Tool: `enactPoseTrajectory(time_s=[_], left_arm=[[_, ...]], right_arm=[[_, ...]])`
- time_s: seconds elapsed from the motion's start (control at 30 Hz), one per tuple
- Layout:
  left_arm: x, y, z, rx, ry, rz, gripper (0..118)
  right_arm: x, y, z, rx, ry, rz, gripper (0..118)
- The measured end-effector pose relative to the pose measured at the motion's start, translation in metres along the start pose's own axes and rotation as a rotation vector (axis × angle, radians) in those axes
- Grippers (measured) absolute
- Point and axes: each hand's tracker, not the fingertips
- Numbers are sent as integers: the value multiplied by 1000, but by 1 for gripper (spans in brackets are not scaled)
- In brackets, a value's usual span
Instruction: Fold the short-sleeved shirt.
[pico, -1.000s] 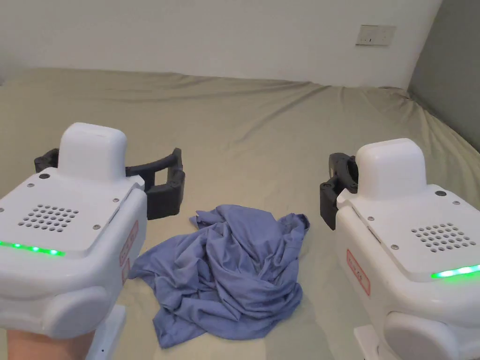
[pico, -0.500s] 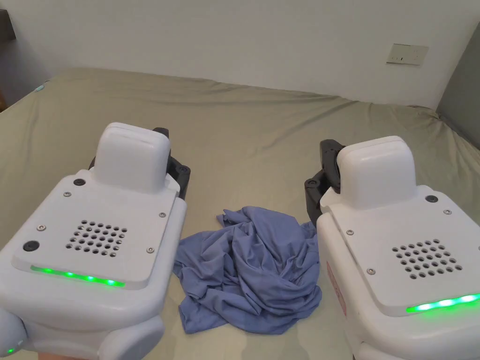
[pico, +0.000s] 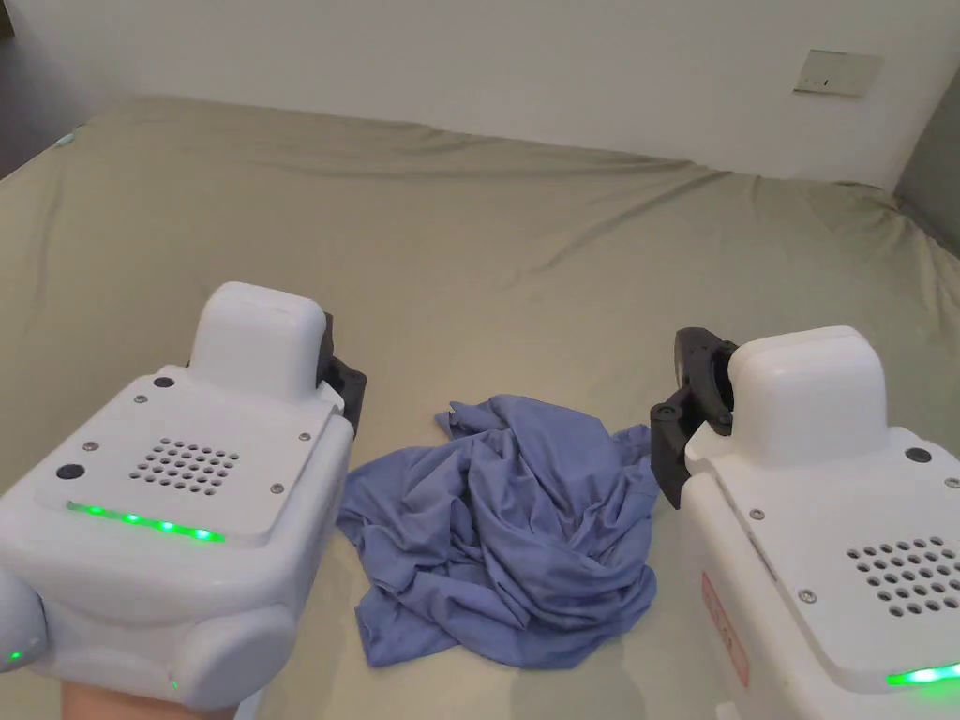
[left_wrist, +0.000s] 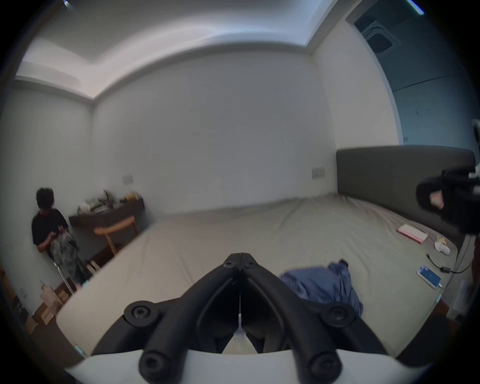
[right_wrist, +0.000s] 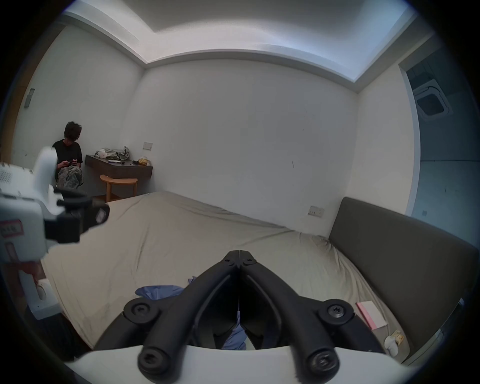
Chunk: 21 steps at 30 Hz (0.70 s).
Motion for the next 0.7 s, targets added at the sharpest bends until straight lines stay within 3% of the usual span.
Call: enactPoseTrajectory(time_s=[0.13, 0.3, 0.33, 0.4, 0.43, 0.7], left_arm=[[-8, -61, -56, -254, -9, 66, 0], [-13, -108, -132, -381, 26, 91, 0], [-13, -113, -149, -413, 21, 95, 20], [-14, -125, -190, -540, -21, 96, 80], [-16, -133, -207, -562, -24, 119, 95], [-3, -176, -259, -691, -7, 101, 91]], right_arm=[[6, -27, -19, -83, 6, -5, 1], [21, -58, -46, -178, -11, -24, 1], [24, -62, -50, -191, -14, -30, 1], [30, -69, -59, -215, -23, -33, 1], [32, -72, -64, -225, -27, -31, 1], [48, -88, -92, -294, -48, 1, 1]])
